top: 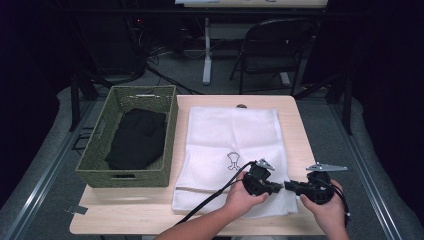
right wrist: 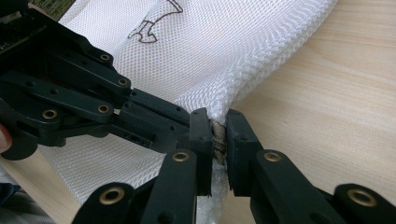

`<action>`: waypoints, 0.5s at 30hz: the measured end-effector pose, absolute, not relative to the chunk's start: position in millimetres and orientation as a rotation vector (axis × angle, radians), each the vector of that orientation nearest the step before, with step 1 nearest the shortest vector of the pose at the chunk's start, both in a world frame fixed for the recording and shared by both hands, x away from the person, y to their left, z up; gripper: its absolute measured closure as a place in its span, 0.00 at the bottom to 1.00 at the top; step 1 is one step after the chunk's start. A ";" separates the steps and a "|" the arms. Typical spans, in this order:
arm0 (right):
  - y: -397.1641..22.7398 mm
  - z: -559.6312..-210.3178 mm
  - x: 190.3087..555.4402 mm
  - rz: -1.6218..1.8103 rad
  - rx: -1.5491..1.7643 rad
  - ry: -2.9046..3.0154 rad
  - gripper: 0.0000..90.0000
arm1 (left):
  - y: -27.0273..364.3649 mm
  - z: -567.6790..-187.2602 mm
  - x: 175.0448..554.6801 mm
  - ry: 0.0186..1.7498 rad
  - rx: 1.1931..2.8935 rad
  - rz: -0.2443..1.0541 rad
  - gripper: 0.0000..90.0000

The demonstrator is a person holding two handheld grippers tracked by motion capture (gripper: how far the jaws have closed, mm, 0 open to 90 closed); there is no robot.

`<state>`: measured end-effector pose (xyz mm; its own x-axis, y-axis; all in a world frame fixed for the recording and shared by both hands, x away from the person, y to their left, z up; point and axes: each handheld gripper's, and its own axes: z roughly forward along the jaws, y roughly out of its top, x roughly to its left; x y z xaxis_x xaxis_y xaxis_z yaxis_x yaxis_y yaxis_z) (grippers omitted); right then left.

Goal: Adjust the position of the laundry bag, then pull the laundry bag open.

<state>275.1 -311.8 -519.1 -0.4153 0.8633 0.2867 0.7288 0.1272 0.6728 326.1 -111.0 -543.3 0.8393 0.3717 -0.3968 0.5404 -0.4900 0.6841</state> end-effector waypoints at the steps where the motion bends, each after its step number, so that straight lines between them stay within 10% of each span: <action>1: -311.6 -519.1 275.0 1.158 1.596 2.223 0.92 | -111.0 -543.5 326.0 0.664 2.141 -0.245 0.97; 15: -312.0 -518.5 275.3 1.150 1.592 2.224 0.92 | -110.6 -542.7 326.9 0.668 2.130 -0.260 0.97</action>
<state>275.3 -312.0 -518.5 -0.4133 0.8657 0.2824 0.7308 0.1302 0.6701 326.9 -110.6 -542.7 0.8345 0.3681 -0.4099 0.5483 -0.4826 0.6830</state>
